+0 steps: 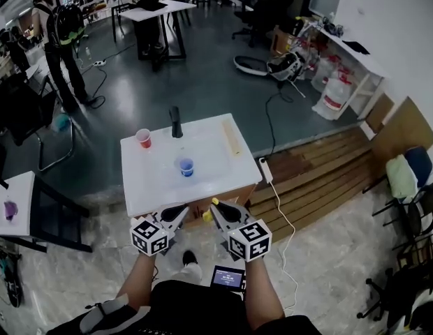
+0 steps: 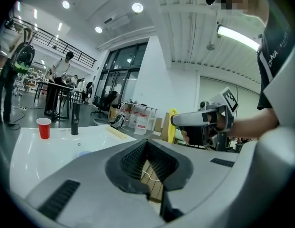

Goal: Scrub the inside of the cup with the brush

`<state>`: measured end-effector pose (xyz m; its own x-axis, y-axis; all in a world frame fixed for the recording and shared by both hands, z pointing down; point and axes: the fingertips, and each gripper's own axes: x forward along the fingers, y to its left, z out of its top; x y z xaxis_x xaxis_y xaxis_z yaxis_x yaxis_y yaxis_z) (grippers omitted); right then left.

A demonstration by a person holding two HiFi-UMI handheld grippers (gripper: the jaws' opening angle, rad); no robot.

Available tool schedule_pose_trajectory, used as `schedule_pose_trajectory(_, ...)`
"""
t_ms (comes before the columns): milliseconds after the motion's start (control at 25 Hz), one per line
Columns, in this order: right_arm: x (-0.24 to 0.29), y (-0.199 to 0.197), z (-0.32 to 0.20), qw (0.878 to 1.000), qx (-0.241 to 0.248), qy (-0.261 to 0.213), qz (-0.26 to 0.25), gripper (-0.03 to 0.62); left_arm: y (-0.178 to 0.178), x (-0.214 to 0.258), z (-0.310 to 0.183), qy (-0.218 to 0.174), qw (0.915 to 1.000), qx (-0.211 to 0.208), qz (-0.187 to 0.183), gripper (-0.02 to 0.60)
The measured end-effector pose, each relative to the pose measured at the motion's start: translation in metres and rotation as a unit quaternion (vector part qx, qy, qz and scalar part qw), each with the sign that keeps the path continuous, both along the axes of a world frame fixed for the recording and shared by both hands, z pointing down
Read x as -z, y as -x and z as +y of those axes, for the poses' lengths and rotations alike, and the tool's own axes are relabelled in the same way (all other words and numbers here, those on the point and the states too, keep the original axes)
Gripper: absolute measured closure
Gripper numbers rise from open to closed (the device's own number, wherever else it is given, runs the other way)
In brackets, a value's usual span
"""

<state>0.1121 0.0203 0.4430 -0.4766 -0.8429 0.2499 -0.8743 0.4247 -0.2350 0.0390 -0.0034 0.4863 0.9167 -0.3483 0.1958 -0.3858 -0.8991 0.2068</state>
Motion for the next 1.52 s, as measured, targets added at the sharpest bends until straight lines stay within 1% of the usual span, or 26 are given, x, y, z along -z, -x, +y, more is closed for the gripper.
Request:
schedule_pose_trajectory(200,0.002,0.015,-0.063,1.0,0.008,0.001,0.004,0.554,0.012,0.005,-0.062,-0.003,1.0,0.003,0.002,0.577)
schedule_pose_trajectory(360,0.0,0.029,-0.104,1.0,0.013,0.004,0.008,0.554,0.023,0.003,-0.102,-0.002,1.0,0.001,-0.001,0.577)
schedule_pose_trajectory(520,-0.002,0.044,-0.131,1.0,0.013,0.004,0.01,0.554,0.034,0.003,-0.131,-0.006,1.0,-0.005,-0.004,0.577)
schedule_pose_trajectory(680,-0.008,0.051,-0.145,1.0,0.014,0.01,0.014,0.554,0.039,-0.001,-0.146,-0.003,1.0,-0.009,-0.003,0.577)
schedule_pose_trajectory(840,-0.008,0.046,-0.156,1.0,0.013,0.01,0.017,0.554,0.033,-0.004,-0.152,-0.004,0.9998,-0.02,-0.01,0.577)
schedule_pose_trajectory(960,-0.013,0.04,-0.162,1.0,0.019,0.017,0.016,0.554,0.026,-0.008,-0.155,0.002,0.9998,-0.018,-0.01,0.577)
schedule_pose_trajectory(1240,-0.014,0.016,-0.184,0.998,0.057,0.025,0.018,0.554,-0.002,-0.016,-0.17,0.012,0.9995,0.005,-0.029,0.577)
schedule_pose_trajectory(1400,-0.002,0.003,-0.201,0.996,0.087,0.017,0.021,0.554,-0.018,-0.012,-0.184,0.006,0.9987,0.032,-0.04,0.577)
schedule_pose_trajectory(1520,0.004,-0.012,-0.213,0.995,0.101,0.012,0.017,0.554,-0.032,-0.009,-0.189,0.001,0.9979,0.044,-0.047,0.577)
